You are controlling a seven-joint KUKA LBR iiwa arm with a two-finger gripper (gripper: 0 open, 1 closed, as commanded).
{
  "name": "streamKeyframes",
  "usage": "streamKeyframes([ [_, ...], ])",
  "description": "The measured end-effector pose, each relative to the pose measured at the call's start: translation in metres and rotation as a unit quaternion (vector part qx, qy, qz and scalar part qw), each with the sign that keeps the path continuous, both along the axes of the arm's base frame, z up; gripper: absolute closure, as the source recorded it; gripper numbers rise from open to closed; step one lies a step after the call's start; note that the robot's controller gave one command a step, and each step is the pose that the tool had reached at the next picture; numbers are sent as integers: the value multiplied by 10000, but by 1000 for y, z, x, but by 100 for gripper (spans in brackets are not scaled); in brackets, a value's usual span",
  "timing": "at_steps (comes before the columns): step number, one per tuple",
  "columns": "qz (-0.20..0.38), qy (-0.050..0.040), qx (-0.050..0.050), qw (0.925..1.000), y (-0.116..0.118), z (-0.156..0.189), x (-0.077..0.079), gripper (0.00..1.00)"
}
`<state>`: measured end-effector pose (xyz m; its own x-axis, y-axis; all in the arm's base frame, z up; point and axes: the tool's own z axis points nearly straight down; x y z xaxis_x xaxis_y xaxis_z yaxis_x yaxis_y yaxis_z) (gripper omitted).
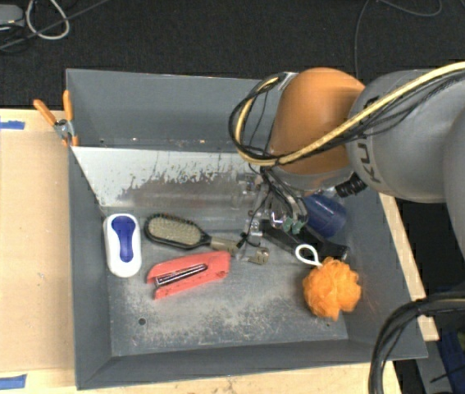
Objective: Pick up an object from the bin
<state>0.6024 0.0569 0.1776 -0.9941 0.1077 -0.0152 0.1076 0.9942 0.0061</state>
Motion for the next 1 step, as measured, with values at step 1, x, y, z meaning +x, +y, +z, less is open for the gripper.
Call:
streamKeyframes([
  [1, 182, 107, -19, 9998, -3, -64, -6, 0],
])
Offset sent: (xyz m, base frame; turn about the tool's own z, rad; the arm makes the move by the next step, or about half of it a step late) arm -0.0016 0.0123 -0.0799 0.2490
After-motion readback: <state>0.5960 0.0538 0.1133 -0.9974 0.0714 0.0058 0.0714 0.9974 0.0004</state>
